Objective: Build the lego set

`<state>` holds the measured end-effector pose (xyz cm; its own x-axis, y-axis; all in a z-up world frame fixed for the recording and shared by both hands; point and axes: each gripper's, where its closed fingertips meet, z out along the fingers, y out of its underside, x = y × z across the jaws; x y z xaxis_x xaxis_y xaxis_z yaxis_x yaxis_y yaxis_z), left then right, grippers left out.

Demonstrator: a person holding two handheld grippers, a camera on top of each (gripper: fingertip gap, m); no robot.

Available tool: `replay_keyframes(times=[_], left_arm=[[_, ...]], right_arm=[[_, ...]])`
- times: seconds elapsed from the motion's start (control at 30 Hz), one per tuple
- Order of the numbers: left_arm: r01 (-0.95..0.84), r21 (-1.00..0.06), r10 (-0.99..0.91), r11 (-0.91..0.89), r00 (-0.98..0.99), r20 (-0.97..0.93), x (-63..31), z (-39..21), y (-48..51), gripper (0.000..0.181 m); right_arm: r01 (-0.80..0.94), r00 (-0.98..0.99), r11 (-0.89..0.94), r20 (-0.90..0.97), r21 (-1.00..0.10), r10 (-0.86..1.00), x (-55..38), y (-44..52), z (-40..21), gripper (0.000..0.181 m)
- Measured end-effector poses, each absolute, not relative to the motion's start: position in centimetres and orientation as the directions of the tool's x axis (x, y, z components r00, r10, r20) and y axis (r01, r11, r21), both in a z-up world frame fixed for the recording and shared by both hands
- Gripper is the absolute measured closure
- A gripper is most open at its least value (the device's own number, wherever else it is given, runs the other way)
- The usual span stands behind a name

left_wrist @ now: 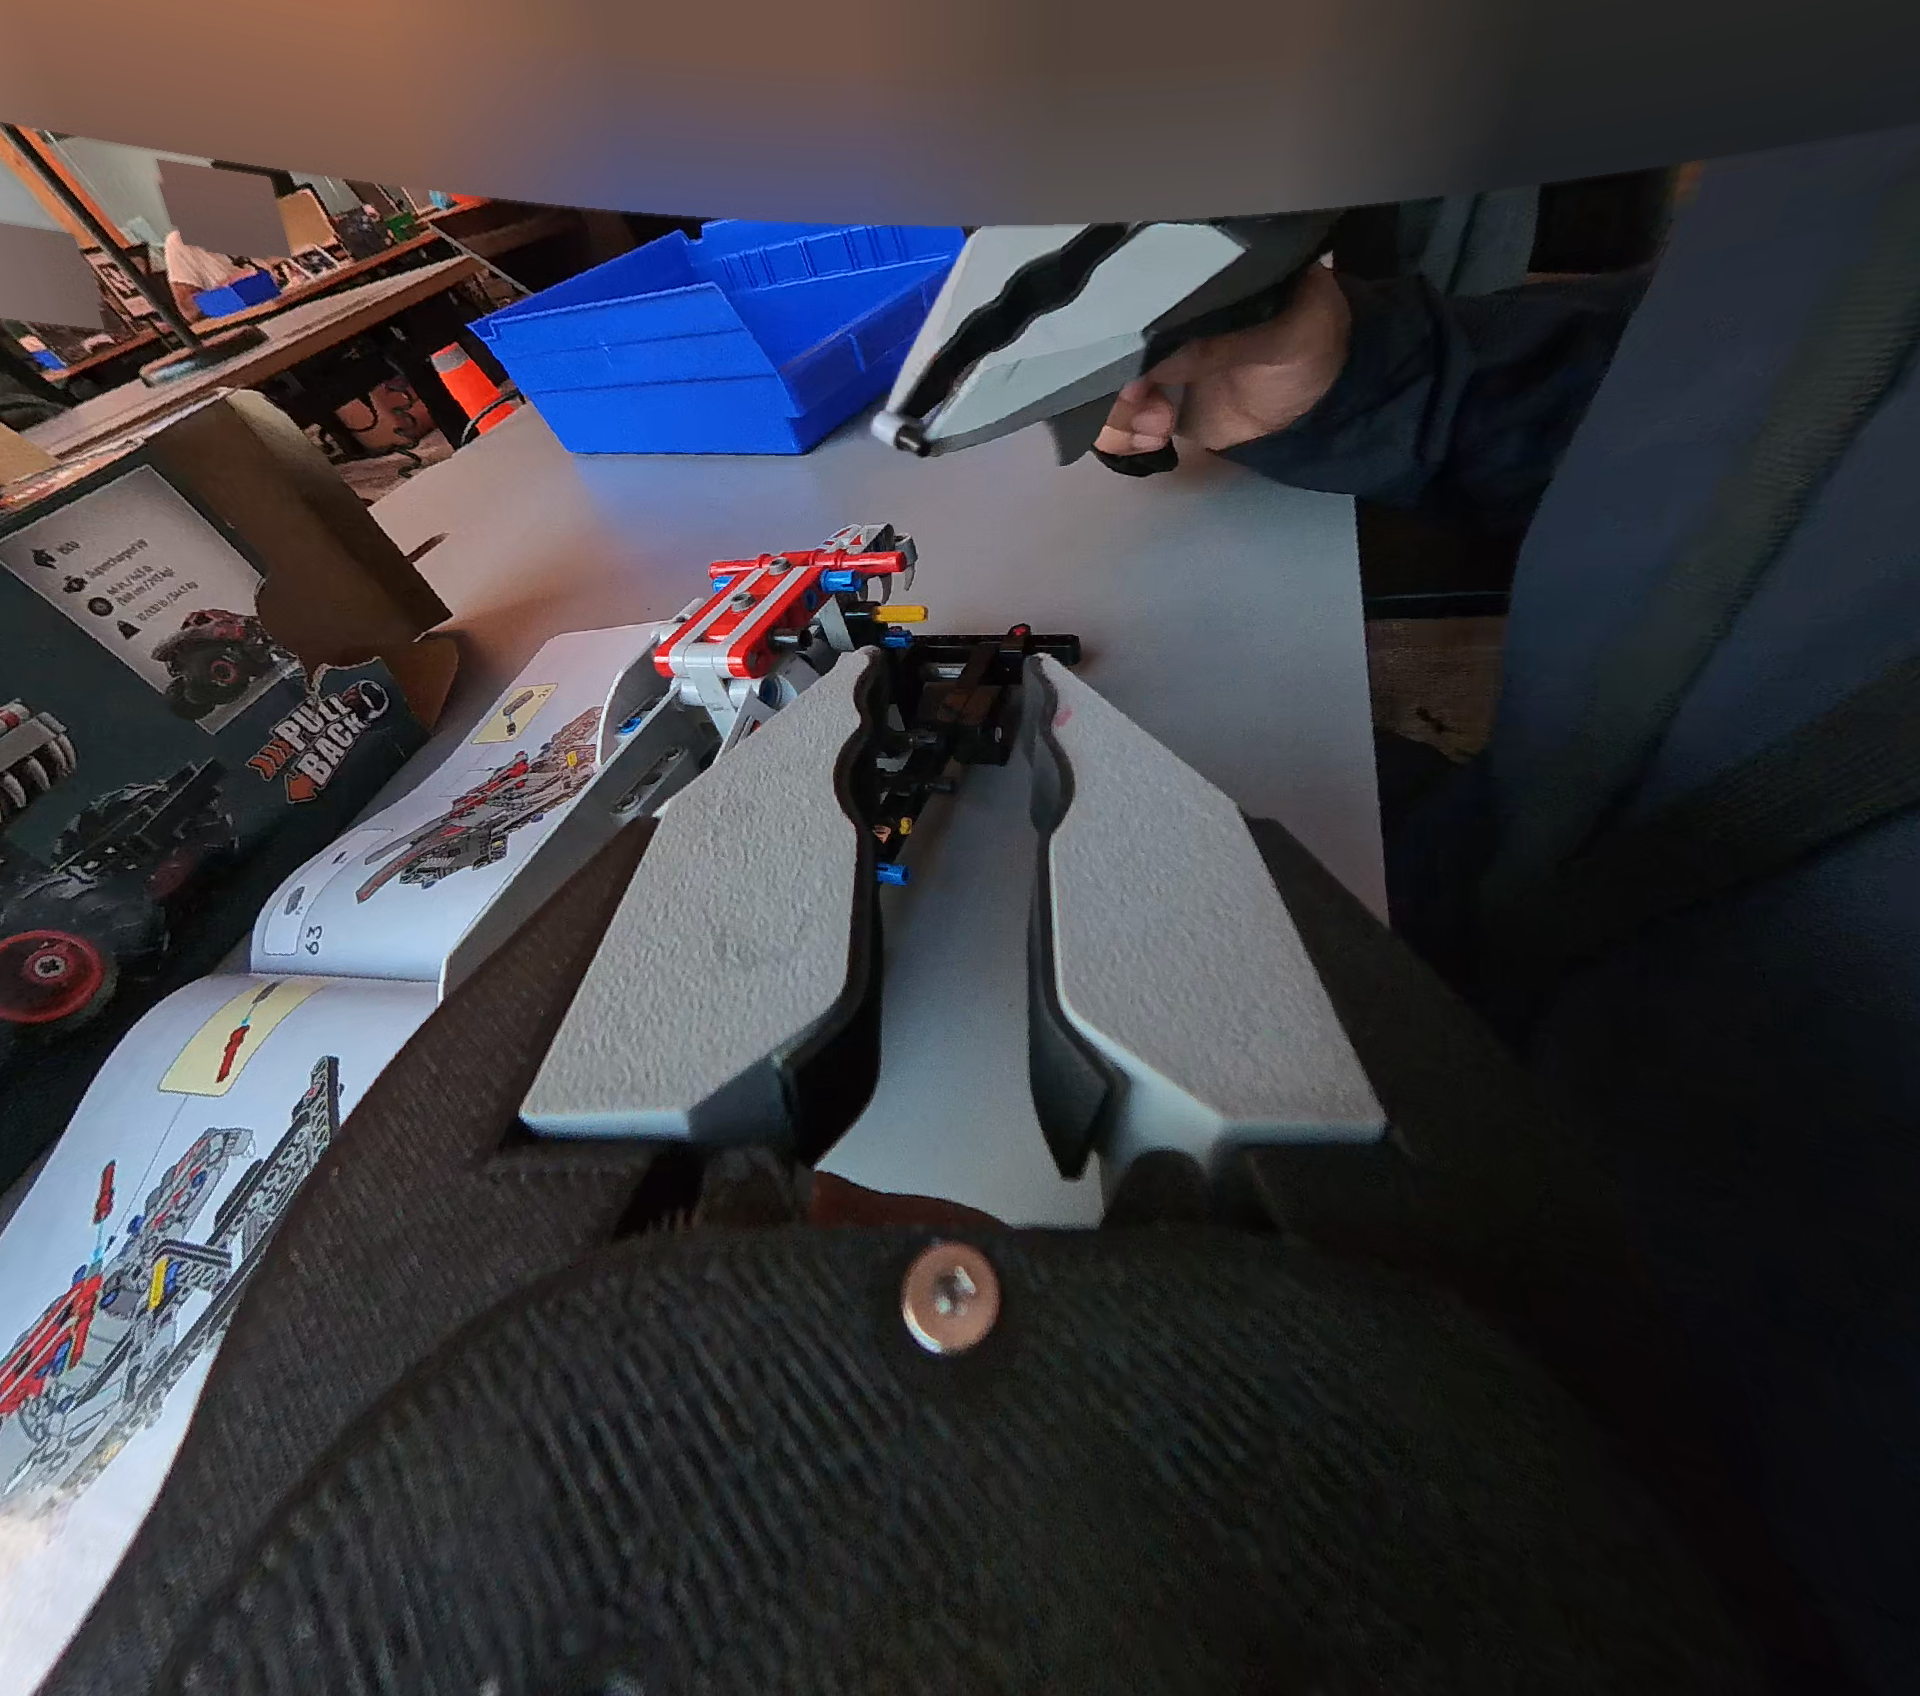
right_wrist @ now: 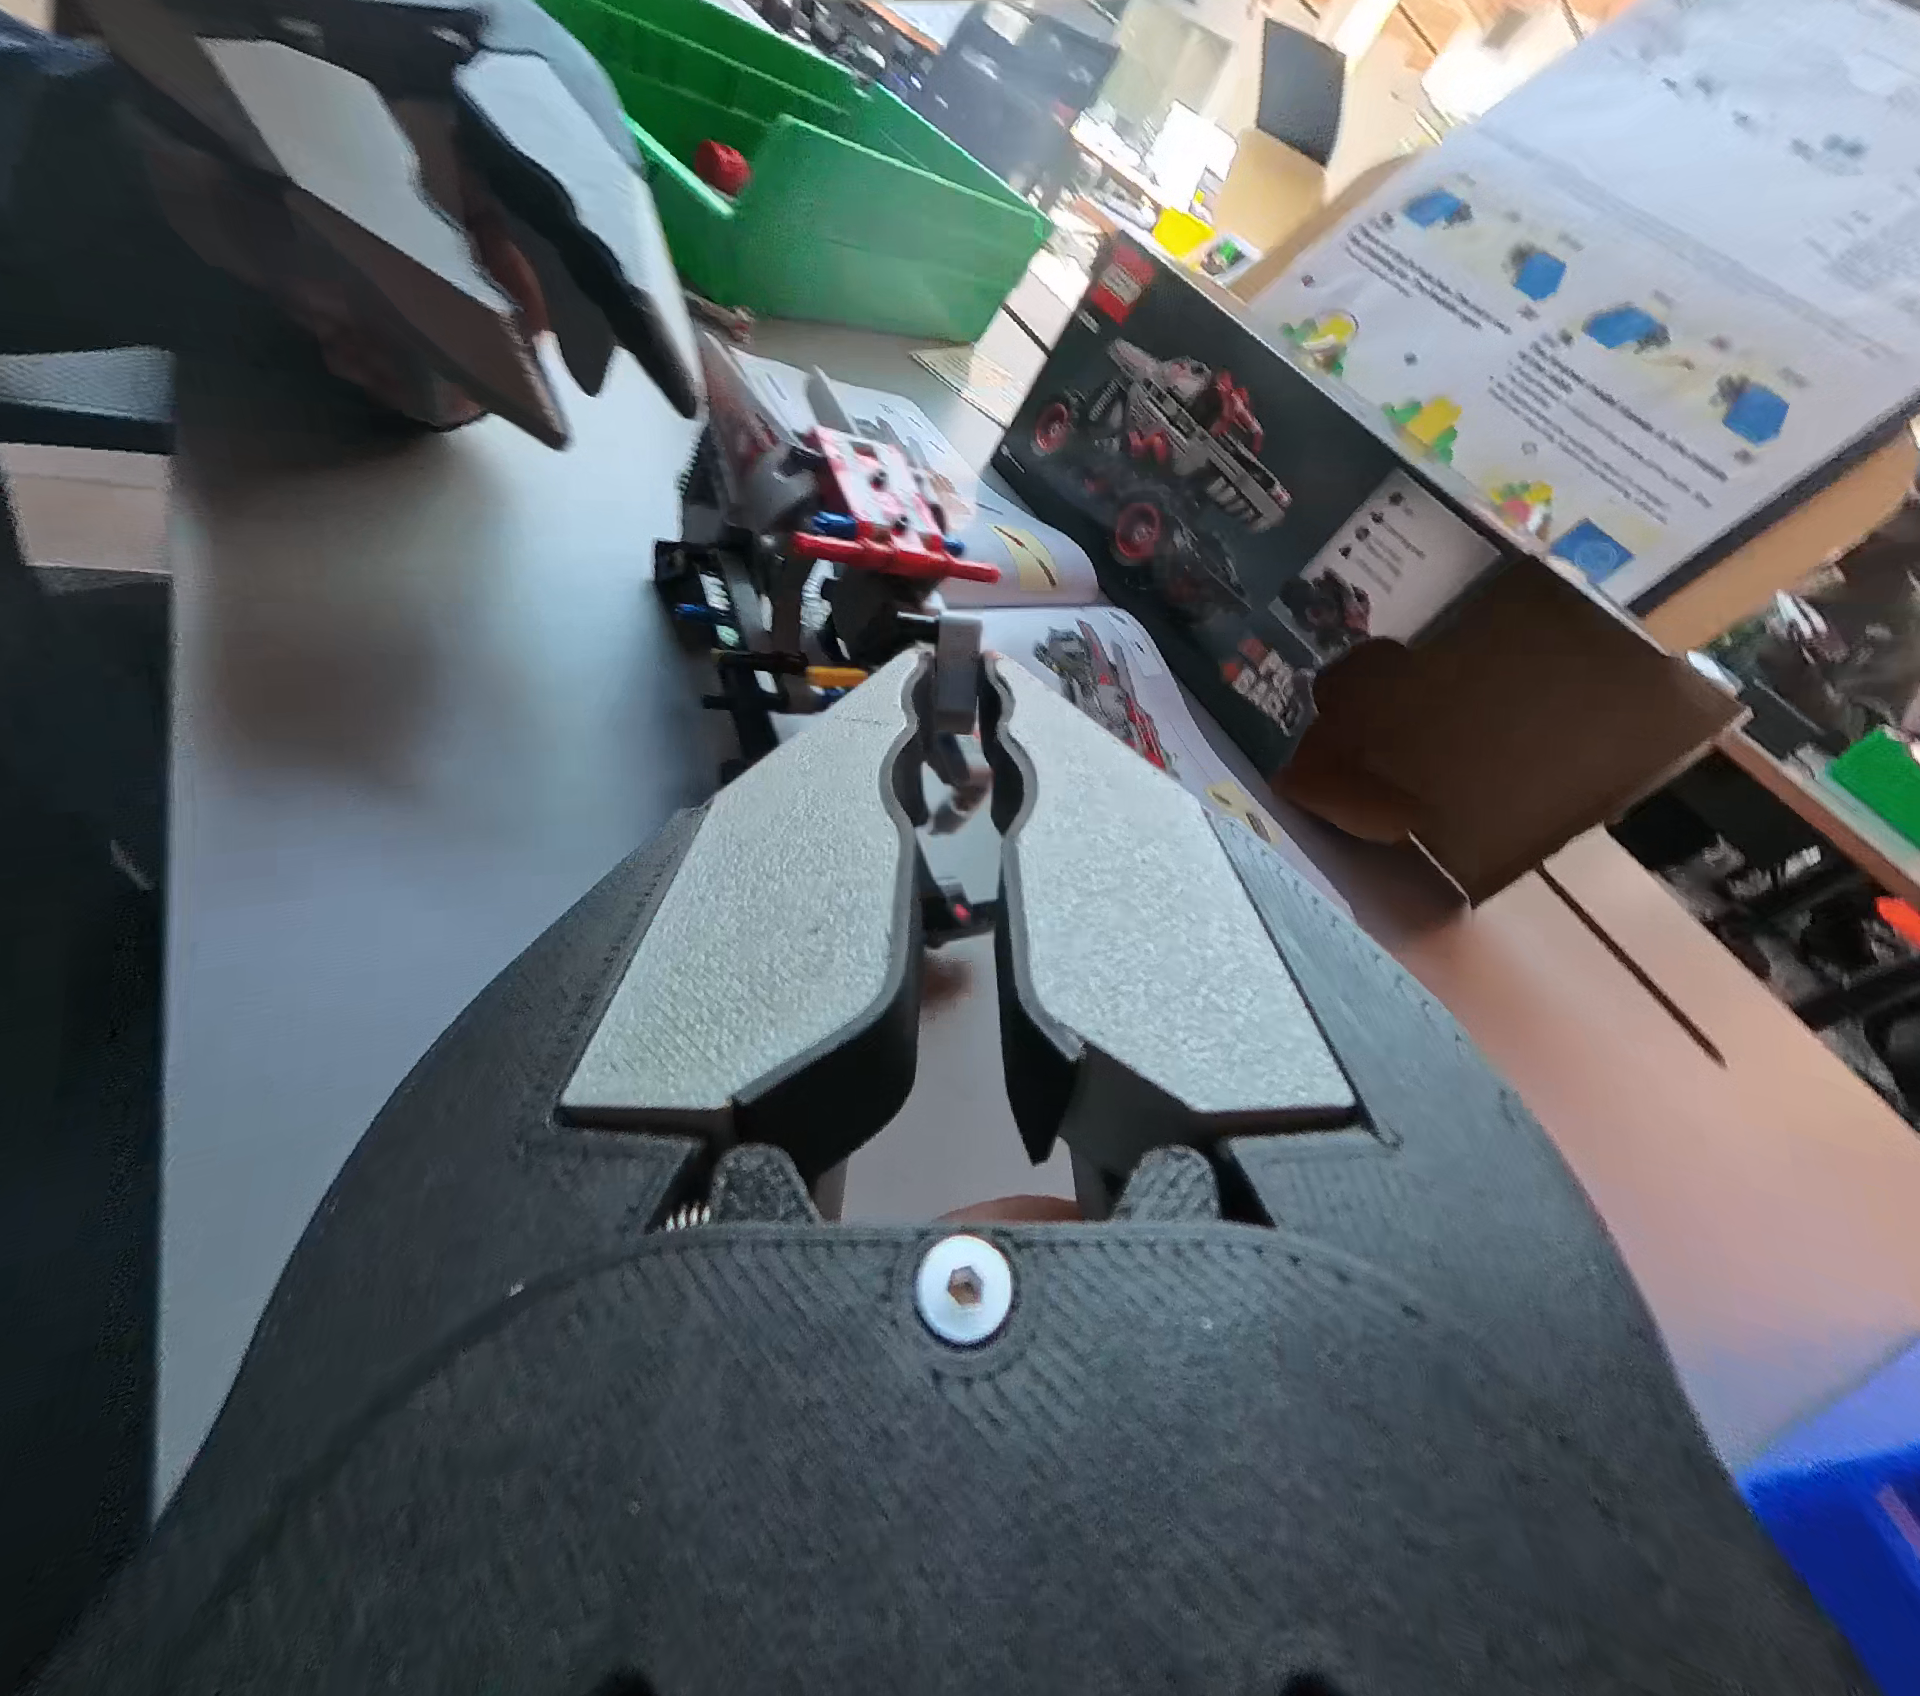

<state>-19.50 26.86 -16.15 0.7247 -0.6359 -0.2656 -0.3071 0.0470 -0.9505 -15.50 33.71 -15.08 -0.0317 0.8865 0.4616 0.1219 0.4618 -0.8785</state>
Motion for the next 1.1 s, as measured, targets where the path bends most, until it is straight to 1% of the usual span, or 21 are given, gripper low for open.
replay_keyframes(times=[0.07, 0.13, 0.23, 0.3, 0.37, 0.47, 0.57, 0.63, 0.7, 0.83, 1.0, 1.1], left_arm=[[-0.316, -0.947, -0.642, 0.051, 0.716, -0.274, -19.3, -16.2, 26.8, 0.160], [-0.333, -0.941, -0.642, 0.056, 0.710, -0.289, -19.1, -16.4, 26.7, 0.159], [-0.382, -0.921, -0.615, 0.071, 0.710, -0.342, -18.9, -16.6, 26.9, 0.163], [-0.412, -0.911, -0.585, 0.034, 0.731, -0.352, -19.1, -17.0, 27.4, 0.167], [-0.422, -0.906, -0.581, -0.026, 0.744, -0.330, -19.1, -17.4, 27.7, 0.166], [-0.433, -0.900, -0.581, -0.052, 0.746, -0.325, -19.1, -16.4, 27.4, 0.167], [-0.434, -0.894, -0.609, -0.111, 0.740, -0.284, -19.7, -15.0, 27.4, 0.160], [-0.466, -0.875, -0.630, -0.128, 0.720, -0.291, -20.2, -14.1, 27.8, 0.155], [-0.522, -0.839, -0.682, -0.153, 0.671, -0.292, -20.3, -14.1, 28.3, 0.146], [-0.637, -0.745, -0.742, -0.199, 0.594, -0.310, -21.1, -15.2, 30.2, 0.135], [-0.624, -0.746, -0.812, -0.233, 0.547, -0.205, -20.7, -15.3, 31.1, 0.137], [-0.615, -0.771, -0.817, -0.163, 0.522, -0.244, -19.5, -14.5, 30.6, 0.142]], right_arm=[[0.078, -0.062, 0.493, 0.489, -0.867, 0.870, -15.3, 32.5, -14.7, 0.177], [0.074, -0.073, 0.503, 0.498, -0.861, 0.864, -15.4, 32.0, -14.7, 0.177], [0.115, -0.045, 0.533, 0.532, -0.838, 0.846, -15.7, 32.0, -14.9, 0.177], [0.141, -0.048, 0.567, 0.567, -0.811, 0.823, -16.0, 31.6, -15.2, 0.177], [0.169, -0.074, 0.581, 0.578, -0.796, 0.813, -16.4, 31.0, -15.6, 0.177], [0.210, -0.065, 0.580, 0.580, -0.787, 0.812, -16.9, 31.0, -15.6, 0.177], [0.204, -0.081, 0.573, 0.569, -0.794, 0.818, -17.1, 30.4, -15.0, 0.177], [0.225, -0.096, 0.571, 0.566, -0.789, 0.819, -17.4, 30.2, -15.0, 0.176], [0.248, -0.093, 0.580, 0.577, -0.776, 0.811, -17.7, 30.3, -15.1, 0.176], [0.293, -0.132, 0.588, 0.577, -0.754, 0.806, -18.2, 29.8, -15.8, 0.177], [0.341, -0.139, 0.607, 0.600, -0.718, 0.788, -18.5, 30.1, -15.9, 0.176], [0.340, -0.146, 0.593, 0.582, -0.730, 0.800, -18.4, 29.9, -15.6, 0.176]])
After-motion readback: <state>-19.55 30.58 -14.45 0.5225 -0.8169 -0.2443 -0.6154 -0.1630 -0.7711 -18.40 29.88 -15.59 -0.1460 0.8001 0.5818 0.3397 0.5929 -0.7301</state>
